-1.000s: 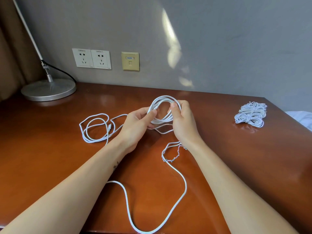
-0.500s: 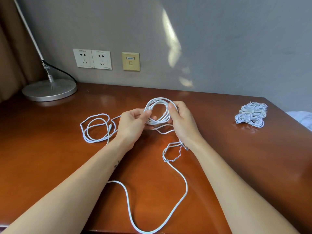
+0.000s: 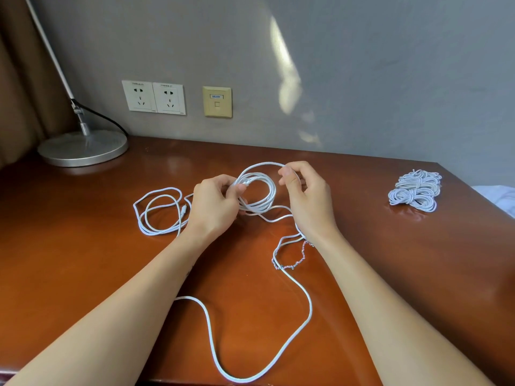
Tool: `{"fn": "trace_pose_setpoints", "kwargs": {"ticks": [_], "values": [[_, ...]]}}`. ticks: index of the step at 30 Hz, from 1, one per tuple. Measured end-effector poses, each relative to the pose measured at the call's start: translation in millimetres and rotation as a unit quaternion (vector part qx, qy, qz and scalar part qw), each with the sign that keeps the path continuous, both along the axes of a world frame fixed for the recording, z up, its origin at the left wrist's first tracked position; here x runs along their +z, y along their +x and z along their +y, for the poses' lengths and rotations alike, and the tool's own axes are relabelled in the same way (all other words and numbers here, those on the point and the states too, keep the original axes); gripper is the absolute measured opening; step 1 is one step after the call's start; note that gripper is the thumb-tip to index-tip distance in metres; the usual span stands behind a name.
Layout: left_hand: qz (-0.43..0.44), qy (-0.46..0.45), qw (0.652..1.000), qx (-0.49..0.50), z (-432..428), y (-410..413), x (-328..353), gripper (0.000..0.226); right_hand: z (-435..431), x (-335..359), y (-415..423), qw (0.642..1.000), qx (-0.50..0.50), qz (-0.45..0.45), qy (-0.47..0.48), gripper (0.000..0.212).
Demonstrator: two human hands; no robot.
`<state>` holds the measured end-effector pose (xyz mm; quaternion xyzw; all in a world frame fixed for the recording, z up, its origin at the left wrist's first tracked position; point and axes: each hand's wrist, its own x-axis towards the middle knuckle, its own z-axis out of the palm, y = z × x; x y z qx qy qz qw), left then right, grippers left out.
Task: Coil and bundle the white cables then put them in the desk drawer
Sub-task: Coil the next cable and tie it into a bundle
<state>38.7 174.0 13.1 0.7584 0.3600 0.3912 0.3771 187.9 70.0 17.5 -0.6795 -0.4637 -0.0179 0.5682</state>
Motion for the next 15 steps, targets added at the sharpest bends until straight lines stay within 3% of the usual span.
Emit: {"fn": "trace_pose_setpoints", "kwargs": {"ticks": [7, 15], "values": [[0.026, 0.078, 0.995, -0.052, 1, -3, -2, 0.014, -6, 6, 3, 0.999, -0.034, -0.010, 0.040, 0.025], [-0.011, 0.052, 0.994, -0.097, -2, -2, -1, 0.016, -4, 0, 14, 0.995, -0.058, -0.024, -0.072, 0.028]]}}
